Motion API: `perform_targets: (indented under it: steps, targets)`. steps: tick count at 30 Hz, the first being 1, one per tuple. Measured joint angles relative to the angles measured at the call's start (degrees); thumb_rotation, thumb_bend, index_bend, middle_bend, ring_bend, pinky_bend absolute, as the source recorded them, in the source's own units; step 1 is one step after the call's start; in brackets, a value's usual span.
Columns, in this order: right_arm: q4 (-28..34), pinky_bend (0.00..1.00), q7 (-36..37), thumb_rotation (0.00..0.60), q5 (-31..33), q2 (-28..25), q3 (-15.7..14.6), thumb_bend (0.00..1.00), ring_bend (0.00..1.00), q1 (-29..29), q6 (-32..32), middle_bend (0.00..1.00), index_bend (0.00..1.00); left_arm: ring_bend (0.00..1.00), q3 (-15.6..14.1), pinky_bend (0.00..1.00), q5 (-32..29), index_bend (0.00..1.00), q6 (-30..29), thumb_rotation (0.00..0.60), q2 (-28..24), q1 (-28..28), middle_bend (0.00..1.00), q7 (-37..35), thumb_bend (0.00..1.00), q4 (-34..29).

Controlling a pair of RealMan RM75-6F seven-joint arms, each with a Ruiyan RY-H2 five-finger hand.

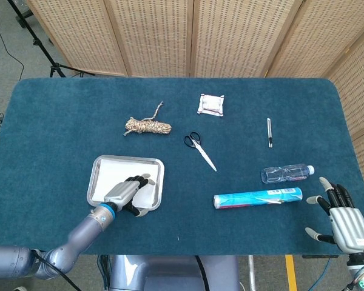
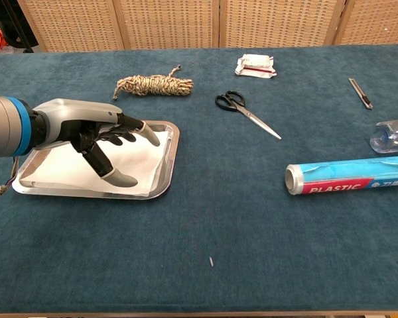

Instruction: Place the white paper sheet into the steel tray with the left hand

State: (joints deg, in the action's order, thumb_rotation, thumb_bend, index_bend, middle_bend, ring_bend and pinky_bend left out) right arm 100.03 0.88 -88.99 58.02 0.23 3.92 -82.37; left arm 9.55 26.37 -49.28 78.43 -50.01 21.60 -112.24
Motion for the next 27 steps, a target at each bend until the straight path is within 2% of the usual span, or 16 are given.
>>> perform_targets:
  steps: [27]
  targets:
    - [0.0, 0.0, 0.23, 0.6, -0.07, -0.13, -0.03, 0.0, 0.0, -0.02, 0.01, 0.01, 0.33, 0.0, -3.39, 0.0, -3.28, 0.19, -1.19, 0.6, 1.96, -4.25, 0.0, -1.19, 0.26, 1.54]
